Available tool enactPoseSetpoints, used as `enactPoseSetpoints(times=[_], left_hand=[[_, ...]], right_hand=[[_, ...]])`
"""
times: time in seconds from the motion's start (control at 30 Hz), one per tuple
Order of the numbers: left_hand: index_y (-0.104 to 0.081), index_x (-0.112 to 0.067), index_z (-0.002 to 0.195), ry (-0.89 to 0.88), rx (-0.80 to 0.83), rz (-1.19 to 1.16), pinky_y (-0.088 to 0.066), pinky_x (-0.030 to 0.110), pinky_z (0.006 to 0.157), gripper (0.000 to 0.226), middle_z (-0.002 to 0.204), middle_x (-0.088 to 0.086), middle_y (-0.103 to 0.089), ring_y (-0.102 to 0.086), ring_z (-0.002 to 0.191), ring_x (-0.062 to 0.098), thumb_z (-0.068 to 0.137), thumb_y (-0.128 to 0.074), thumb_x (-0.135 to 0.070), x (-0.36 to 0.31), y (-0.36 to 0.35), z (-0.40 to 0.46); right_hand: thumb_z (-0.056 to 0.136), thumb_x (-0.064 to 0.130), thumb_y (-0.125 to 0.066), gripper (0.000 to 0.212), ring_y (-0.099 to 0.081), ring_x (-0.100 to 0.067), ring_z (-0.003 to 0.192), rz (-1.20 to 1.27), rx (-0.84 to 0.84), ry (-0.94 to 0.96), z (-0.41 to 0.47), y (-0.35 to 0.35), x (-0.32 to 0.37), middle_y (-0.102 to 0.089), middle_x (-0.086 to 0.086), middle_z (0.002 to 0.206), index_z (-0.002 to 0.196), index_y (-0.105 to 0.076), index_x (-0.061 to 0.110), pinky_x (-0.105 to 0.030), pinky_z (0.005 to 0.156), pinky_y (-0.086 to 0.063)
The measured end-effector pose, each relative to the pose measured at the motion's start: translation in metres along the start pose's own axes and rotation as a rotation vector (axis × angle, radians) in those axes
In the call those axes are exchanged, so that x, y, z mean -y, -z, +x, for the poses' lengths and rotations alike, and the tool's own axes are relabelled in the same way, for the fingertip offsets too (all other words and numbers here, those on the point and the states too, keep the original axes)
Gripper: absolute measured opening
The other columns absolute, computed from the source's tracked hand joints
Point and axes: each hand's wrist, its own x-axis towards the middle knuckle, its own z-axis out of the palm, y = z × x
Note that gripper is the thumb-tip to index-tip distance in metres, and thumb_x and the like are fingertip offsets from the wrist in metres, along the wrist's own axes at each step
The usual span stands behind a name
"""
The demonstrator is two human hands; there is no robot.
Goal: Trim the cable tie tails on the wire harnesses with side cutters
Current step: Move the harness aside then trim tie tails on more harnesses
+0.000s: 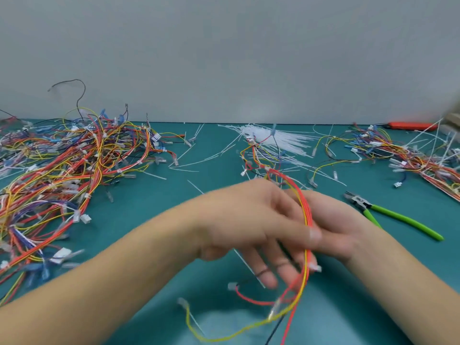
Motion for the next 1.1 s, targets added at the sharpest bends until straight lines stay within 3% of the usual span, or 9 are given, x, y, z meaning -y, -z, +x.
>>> enactPoseSetpoints(times=[0.07, 0.13, 0.27, 0.37, 0.53, 0.7, 0.8, 1.0, 1.1], left_hand=[[-0.065, 0.004, 0.103, 0.048, -0.009, 0.198, -0.061, 0.033, 0.058, 0.023, 0.083, 0.008, -0.077, -0.073, 0.062, 0.017, 0.101, -0.064, -0.019, 0.006, -0.011, 0.003], [-0.068, 0.001, 0.098, 0.063, -0.042, 0.400, -0.062, 0.032, 0.060, 0.025, 0.083, 0.007, -0.079, -0.076, 0.067, 0.016, 0.102, -0.061, -0.023, 0.009, -0.014, 0.005], [-0.074, -0.007, 0.085, 0.081, -0.085, 0.618, -0.058, 0.029, 0.065, 0.029, 0.081, 0.000, -0.080, -0.075, 0.072, 0.010, 0.099, -0.062, -0.029, 0.011, 0.007, 0.006], [-0.076, -0.007, 0.094, 0.178, -0.013, 0.568, -0.054, 0.025, 0.070, 0.032, 0.085, -0.001, -0.081, -0.075, 0.076, 0.008, 0.097, -0.067, -0.037, 0.012, 0.029, 0.005], [-0.062, -0.014, 0.132, 0.000, -0.123, 0.077, -0.062, 0.037, 0.080, 0.042, 0.119, 0.005, -0.076, -0.074, 0.108, 0.027, 0.096, -0.070, -0.035, 0.011, 0.067, 0.000], [-0.060, 0.002, 0.131, -0.222, -0.173, -0.253, -0.058, 0.050, 0.095, 0.062, 0.129, 0.011, -0.069, -0.068, 0.107, 0.028, 0.092, -0.068, -0.045, 0.011, 0.058, 0.011], [-0.071, -0.009, 0.111, -0.327, -0.399, -0.241, -0.061, 0.033, 0.078, 0.028, 0.114, 0.009, -0.078, -0.074, 0.096, 0.018, 0.090, -0.075, -0.027, 0.013, 0.041, 0.017], [-0.065, -0.011, 0.106, -0.588, -0.644, -0.285, -0.055, 0.035, 0.050, 0.010, 0.092, 0.015, -0.079, -0.072, 0.074, 0.028, 0.097, -0.062, -0.008, 0.010, 0.024, 0.020], [-0.066, -0.011, 0.110, -0.681, -0.741, -0.311, -0.062, 0.038, 0.060, 0.014, 0.082, 0.008, -0.076, -0.075, 0.070, 0.028, 0.101, -0.056, -0.009, -0.009, 0.033, 0.006]], right_hand=[[0.090, 0.013, -0.060, 0.034, -0.073, -0.031, 0.111, 0.021, -0.052, 0.015, 0.001, 0.003, 0.000, -0.073, -0.020, 0.121, 0.118, -0.072, -0.003, -0.044, 0.086, -0.063], [0.092, 0.014, -0.060, 0.042, -0.075, -0.025, 0.106, 0.054, -0.095, 0.075, 0.002, 0.005, 0.002, -0.073, -0.015, 0.125, 0.130, -0.065, -0.001, -0.043, 0.095, -0.058], [0.079, 0.008, -0.066, 0.037, -0.076, -0.016, 0.071, 0.226, -0.051, 0.105, -0.009, -0.003, 0.012, -0.077, -0.008, 0.103, 0.115, -0.072, 0.001, -0.030, 0.064, -0.064], [0.078, 0.010, -0.067, 0.046, -0.054, -0.005, 0.048, 0.282, 0.019, 0.164, -0.017, -0.010, 0.012, -0.068, -0.001, 0.091, 0.124, -0.067, 0.007, -0.015, 0.038, -0.040], [0.101, 0.030, -0.053, 0.032, -0.022, -0.003, 0.039, -0.237, -0.113, 0.452, -0.025, -0.021, 0.010, -0.048, 0.006, 0.073, 0.124, -0.072, 0.018, -0.018, 0.036, -0.016], [0.109, 0.023, -0.049, 0.025, -0.029, -0.004, 0.047, -0.812, -0.176, 0.733, -0.019, -0.034, -0.014, -0.045, 0.006, 0.068, 0.109, -0.070, 0.011, -0.014, 0.042, -0.026], [0.111, 0.019, -0.046, 0.026, -0.030, -0.003, 0.053, -1.083, -0.194, 0.800, -0.017, -0.030, -0.019, -0.039, 0.016, 0.065, 0.091, -0.061, 0.011, -0.013, 0.049, -0.028], [0.106, 0.025, -0.052, 0.023, -0.051, -0.013, 0.053, -0.775, -0.101, 0.717, -0.018, -0.033, -0.015, -0.067, -0.003, 0.081, 0.096, -0.072, 0.026, -0.020, 0.048, -0.040], [0.100, 0.030, -0.056, 0.027, -0.076, -0.023, 0.087, -0.740, -0.056, 0.635, -0.022, -0.031, -0.013, -0.079, -0.006, 0.105, 0.122, -0.071, 0.031, -0.032, 0.077, -0.062]])
